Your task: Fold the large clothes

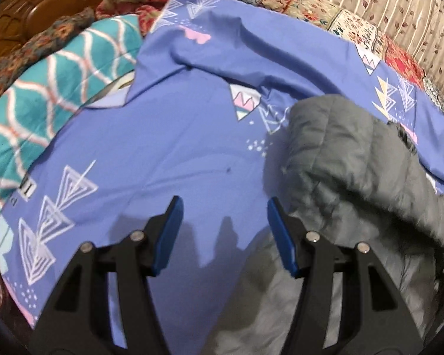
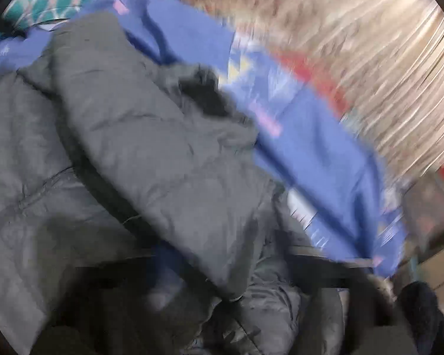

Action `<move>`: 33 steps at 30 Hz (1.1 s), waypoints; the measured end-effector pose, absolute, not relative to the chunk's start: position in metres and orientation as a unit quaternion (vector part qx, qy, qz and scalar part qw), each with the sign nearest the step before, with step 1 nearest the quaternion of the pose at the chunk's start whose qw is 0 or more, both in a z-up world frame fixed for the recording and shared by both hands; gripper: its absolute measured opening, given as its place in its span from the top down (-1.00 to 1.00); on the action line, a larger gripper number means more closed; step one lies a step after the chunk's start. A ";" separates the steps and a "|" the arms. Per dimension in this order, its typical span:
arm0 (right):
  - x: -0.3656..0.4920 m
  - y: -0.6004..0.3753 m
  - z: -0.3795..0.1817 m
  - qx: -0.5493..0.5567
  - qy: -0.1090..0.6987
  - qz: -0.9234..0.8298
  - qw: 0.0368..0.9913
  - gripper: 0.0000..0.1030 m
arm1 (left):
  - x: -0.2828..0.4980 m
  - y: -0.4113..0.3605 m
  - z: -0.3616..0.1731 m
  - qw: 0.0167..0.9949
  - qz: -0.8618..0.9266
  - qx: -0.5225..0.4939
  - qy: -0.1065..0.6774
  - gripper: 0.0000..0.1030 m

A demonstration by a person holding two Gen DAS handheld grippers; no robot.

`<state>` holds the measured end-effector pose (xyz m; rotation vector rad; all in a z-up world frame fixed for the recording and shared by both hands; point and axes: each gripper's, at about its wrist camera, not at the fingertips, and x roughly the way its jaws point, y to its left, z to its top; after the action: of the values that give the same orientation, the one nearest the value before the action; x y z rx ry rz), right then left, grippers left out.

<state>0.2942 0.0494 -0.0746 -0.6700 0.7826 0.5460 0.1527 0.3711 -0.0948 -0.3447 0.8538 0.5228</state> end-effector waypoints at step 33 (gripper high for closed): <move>0.374 -0.022 -0.085 -0.046 0.490 0.269 0.828 -0.57 | 0.321 0.346 -0.151 0.834 0.226 -0.072 0.498 0.81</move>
<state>0.3743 -0.0216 -0.0853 -0.0975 1.0413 0.5701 0.3208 0.3459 -0.1514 -0.1525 1.0539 0.4783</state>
